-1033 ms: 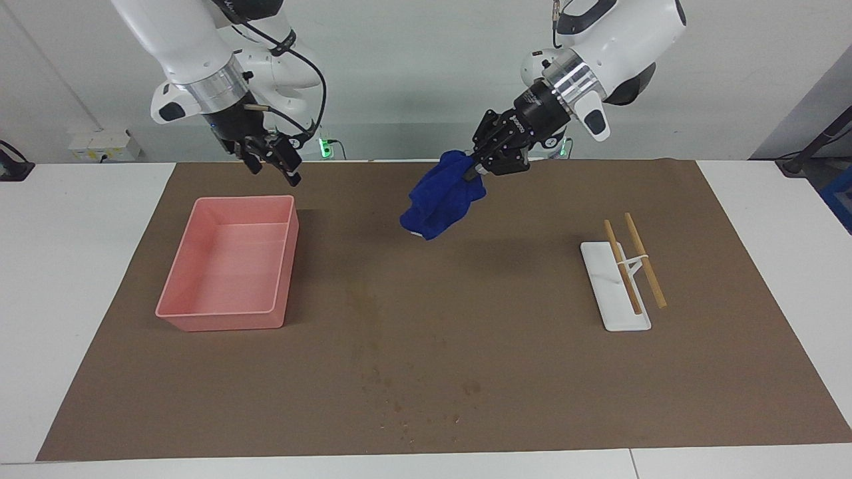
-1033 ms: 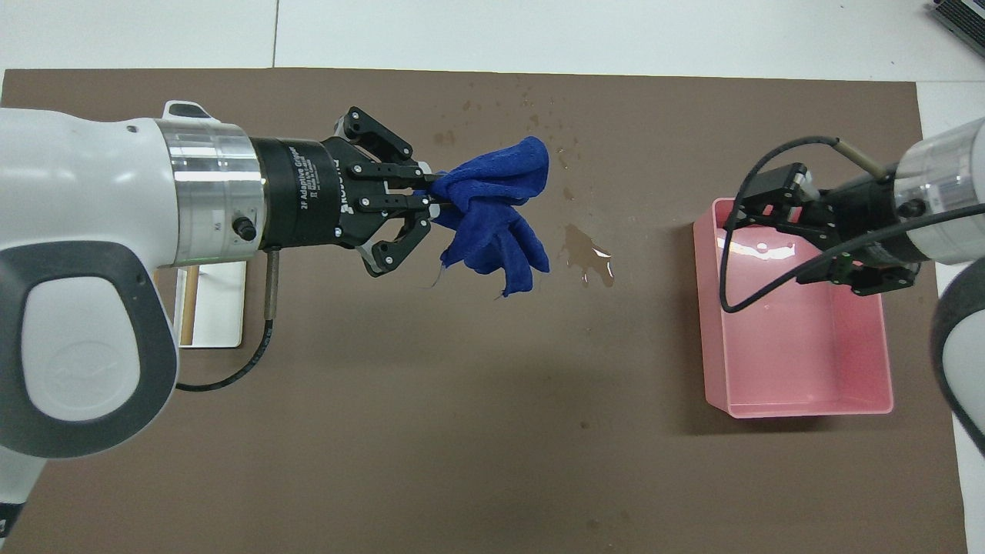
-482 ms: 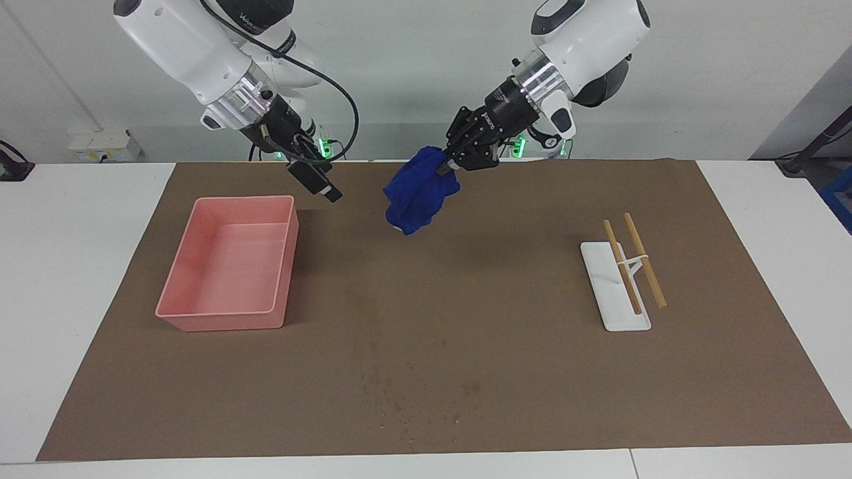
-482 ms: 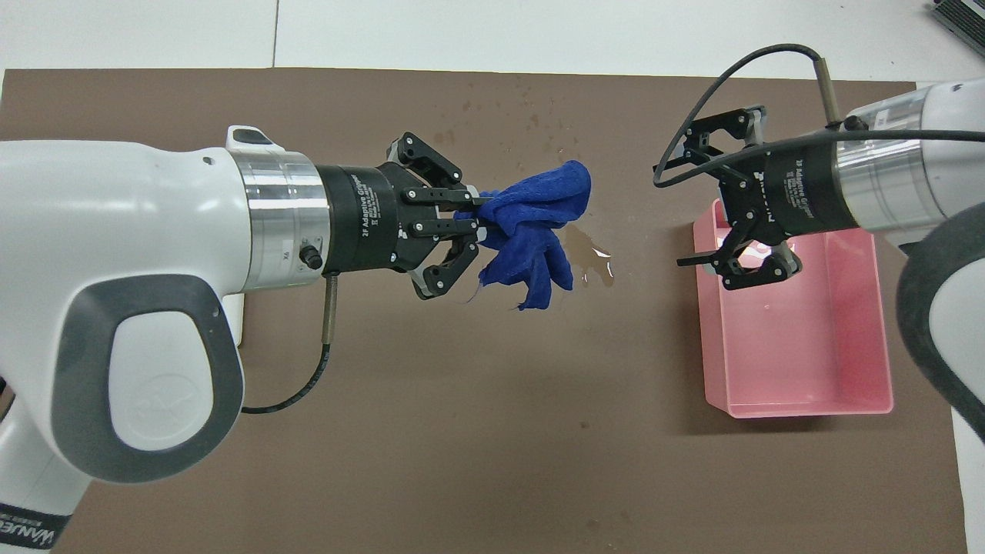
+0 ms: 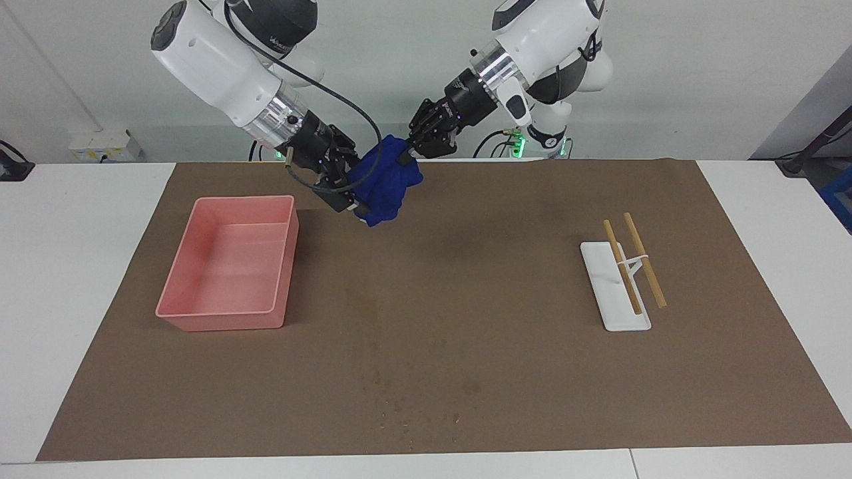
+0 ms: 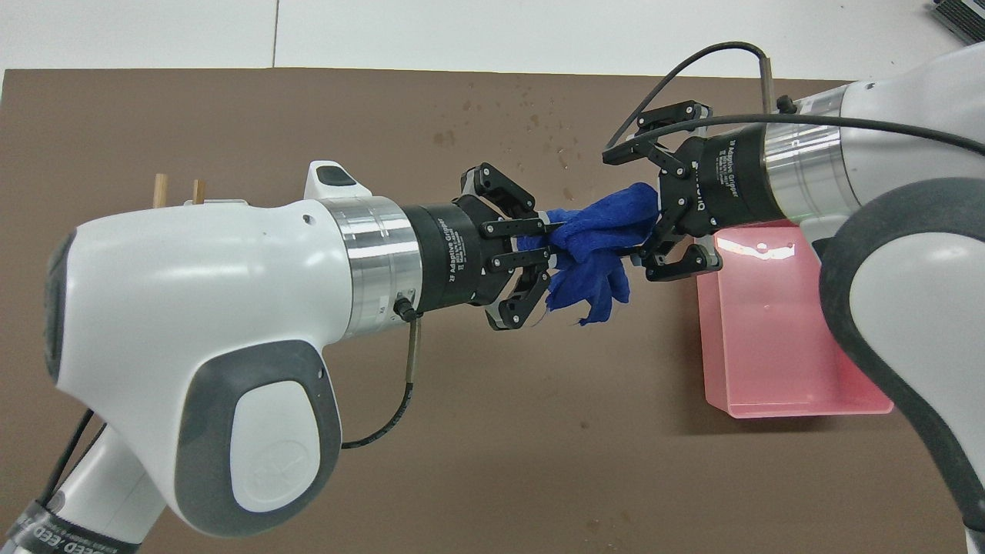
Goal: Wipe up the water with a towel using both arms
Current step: 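Grasp the blue towel with the right gripper beside the left gripper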
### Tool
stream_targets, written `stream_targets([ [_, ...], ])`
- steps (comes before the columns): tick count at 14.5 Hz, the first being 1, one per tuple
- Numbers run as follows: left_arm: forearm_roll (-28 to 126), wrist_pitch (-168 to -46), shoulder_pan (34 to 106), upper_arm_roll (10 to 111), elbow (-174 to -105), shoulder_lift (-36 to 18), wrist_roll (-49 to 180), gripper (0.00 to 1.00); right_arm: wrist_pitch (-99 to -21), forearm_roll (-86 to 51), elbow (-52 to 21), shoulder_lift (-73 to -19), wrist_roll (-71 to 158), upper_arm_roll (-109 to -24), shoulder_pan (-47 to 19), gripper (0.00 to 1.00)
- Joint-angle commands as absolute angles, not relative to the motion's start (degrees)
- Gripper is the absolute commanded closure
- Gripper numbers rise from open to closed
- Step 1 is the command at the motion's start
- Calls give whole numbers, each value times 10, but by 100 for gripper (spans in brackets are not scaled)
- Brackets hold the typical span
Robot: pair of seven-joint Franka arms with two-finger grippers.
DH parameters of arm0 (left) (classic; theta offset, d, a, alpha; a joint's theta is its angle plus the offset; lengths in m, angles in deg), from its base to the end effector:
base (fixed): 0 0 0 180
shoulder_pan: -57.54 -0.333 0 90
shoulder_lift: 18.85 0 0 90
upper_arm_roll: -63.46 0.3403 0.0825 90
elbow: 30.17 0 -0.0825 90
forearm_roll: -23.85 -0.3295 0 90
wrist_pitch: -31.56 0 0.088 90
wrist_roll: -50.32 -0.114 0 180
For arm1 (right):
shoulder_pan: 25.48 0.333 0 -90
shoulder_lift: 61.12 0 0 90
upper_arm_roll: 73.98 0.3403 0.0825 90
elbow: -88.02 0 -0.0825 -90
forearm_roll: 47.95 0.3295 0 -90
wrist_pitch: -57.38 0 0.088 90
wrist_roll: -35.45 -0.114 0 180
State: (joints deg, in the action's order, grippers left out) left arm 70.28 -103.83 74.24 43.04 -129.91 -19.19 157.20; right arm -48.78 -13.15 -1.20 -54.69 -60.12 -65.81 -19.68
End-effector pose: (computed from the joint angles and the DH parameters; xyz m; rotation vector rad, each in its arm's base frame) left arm 0.4371 -0.3475 0.6659 1.5689 1.6581 -0.6242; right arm 0.5375 0.1783 0.6320 -1.8556 1.8091 0.5335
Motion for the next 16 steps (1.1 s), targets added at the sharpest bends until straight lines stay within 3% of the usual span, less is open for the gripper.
stream_targets([
  [1, 715, -1074, 758, 435, -1307, -201, 1578, 100, -507, -117, -23, -549, -630, -657, -199, 1],
  [7, 717, -1105, 781, 435, -1307, -202, 1578, 100, -506, -117, -58, -566, -631, -657, -188, 3],
  [9, 717, -1128, 786, 435, -1311, -201, 1579, 100, -503, -117, -57, -566, -631, -657, -188, 22],
  [10, 717, -1131, 792, 435, -1315, -202, 1579, 100, -502, -117, -56, -566, -631, -657, -188, 61],
  [12, 717, -1142, 792, 435, -1319, -202, 1579, 100, -499, -116, -55, -566, -632, -657, -188, 100],
  [16, 716, -1150, 792, 435, -1329, -204, 1577, 100, -497, -123, -51, -568, -631, -657, -189, 100],
])
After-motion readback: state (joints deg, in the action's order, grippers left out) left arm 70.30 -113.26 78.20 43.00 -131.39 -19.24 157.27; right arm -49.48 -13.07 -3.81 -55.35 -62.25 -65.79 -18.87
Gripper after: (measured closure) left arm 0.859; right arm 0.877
